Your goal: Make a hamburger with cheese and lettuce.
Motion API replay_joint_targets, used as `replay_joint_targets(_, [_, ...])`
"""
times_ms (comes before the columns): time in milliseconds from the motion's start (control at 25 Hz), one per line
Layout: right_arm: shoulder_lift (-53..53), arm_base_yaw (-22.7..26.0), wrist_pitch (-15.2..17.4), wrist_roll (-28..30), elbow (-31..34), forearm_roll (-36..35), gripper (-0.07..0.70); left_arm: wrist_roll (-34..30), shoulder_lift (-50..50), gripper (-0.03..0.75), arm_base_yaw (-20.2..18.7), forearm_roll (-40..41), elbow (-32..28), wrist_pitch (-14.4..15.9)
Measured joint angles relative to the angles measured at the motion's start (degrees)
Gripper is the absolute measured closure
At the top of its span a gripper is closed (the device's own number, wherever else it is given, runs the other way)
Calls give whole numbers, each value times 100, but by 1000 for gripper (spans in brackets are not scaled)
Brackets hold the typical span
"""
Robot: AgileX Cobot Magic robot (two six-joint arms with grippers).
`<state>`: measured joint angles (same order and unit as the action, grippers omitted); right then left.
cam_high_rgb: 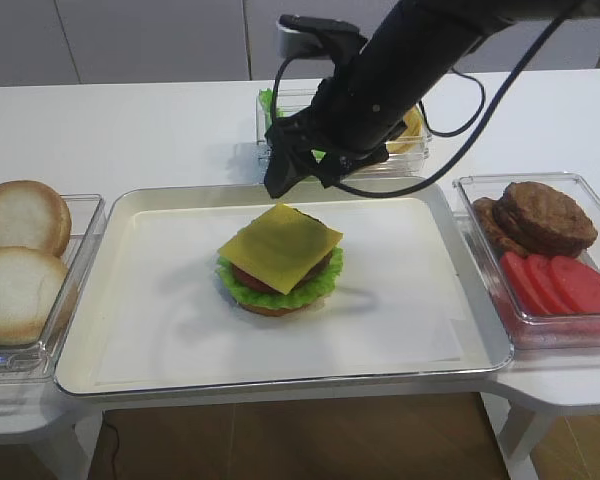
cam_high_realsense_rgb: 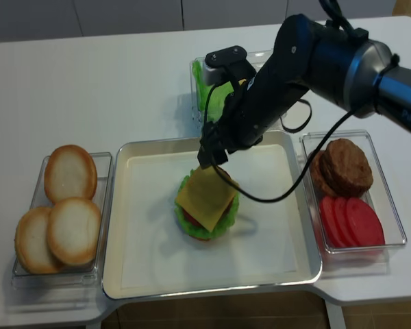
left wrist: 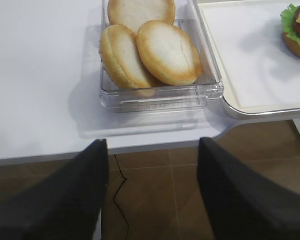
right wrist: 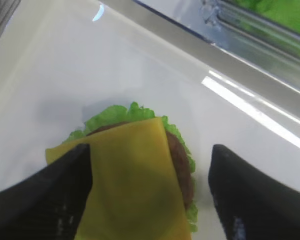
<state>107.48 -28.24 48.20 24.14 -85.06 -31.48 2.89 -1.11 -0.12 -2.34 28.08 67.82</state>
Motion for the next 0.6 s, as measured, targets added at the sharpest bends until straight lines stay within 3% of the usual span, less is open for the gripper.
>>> replay_joint_targets(160, [-408, 0, 36, -838, -28, 666, 109, 0, 0, 292, 0, 0, 0, 0])
replay_joint_targets(320, [-719, 0, 369, -1892, -51, 2067, 119, 0, 0, 292, 0, 0, 0, 0])
replay_joint_targets(440, [-773, 143, 873, -2131, -51, 2498, 120, 0, 0, 292, 0, 0, 0, 0])
replay_joint_targets(600, [-801, 649, 1249, -2189, -51, 2442, 122, 0, 0, 292, 0, 0, 0, 0])
